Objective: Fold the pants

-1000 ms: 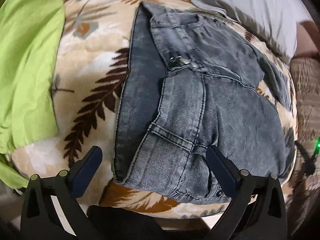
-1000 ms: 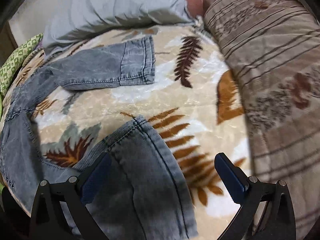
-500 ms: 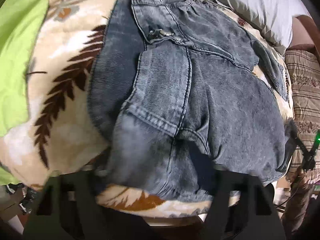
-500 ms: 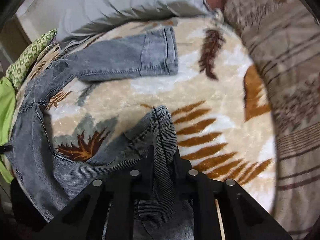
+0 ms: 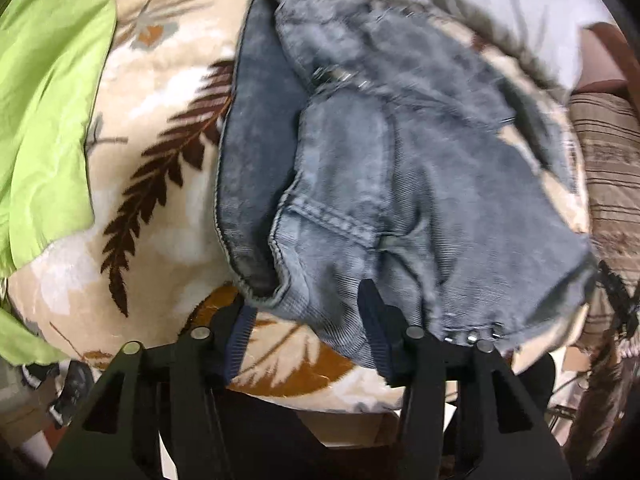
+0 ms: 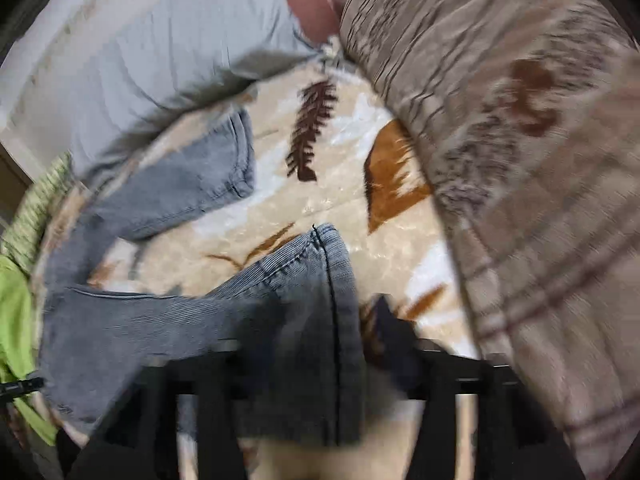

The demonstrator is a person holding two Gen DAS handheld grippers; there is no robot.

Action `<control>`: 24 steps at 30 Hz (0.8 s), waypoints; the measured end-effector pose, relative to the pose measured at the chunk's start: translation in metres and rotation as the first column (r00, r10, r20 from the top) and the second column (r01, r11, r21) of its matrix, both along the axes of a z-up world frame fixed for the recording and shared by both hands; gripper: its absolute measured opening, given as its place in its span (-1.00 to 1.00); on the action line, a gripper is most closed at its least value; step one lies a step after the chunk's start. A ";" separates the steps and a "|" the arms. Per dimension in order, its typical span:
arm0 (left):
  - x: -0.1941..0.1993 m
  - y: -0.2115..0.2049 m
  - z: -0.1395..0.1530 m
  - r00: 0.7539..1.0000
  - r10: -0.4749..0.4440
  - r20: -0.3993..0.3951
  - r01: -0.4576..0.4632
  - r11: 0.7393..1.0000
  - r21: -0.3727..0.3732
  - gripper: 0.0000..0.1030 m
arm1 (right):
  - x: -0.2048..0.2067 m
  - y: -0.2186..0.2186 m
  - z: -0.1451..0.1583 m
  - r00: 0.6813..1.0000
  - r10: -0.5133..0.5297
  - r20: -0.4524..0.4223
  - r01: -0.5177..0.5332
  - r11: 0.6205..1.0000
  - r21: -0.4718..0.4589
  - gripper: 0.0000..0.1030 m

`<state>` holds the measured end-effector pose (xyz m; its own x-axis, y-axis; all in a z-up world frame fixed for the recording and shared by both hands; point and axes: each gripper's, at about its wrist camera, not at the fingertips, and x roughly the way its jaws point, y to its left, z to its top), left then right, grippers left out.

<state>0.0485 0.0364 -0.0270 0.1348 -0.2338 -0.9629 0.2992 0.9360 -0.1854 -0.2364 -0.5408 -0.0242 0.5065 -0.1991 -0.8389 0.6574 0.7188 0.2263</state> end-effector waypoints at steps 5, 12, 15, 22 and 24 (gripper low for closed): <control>-0.004 -0.019 -0.008 1.000 -0.025 0.003 0.025 1.000 0.016 0.41 | -0.019 0.017 -0.025 1.000 0.021 0.002 -0.021 0.997 0.076 0.08; -0.010 -0.035 -0.001 0.993 -0.076 0.090 0.066 0.992 0.107 0.42 | -0.028 0.028 0.002 1.000 0.010 0.010 -0.009 0.998 -0.061 -0.80; -0.007 -0.031 -0.027 0.998 -0.055 0.020 0.051 0.984 0.169 0.43 | -0.028 0.018 -0.029 0.991 -0.002 -0.132 -0.002 1.000 -0.027 -0.81; 0.006 -0.009 0.014 0.995 -0.066 0.077 0.062 0.997 0.054 0.43 | -0.019 0.027 0.028 1.000 0.002 0.003 -0.002 0.993 -0.118 -0.50; 0.018 -0.006 0.031 0.991 -0.058 0.120 0.053 0.998 0.044 0.48 | 0.001 0.027 0.044 0.998 0.040 0.047 -0.034 0.993 -0.113 -0.23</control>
<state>0.0662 0.0304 0.0041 0.2389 -0.2056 -0.9490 0.3691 0.9232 -0.1071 -0.2355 -0.5141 0.0195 0.5551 -0.2713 -0.7863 0.6201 0.7650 0.1738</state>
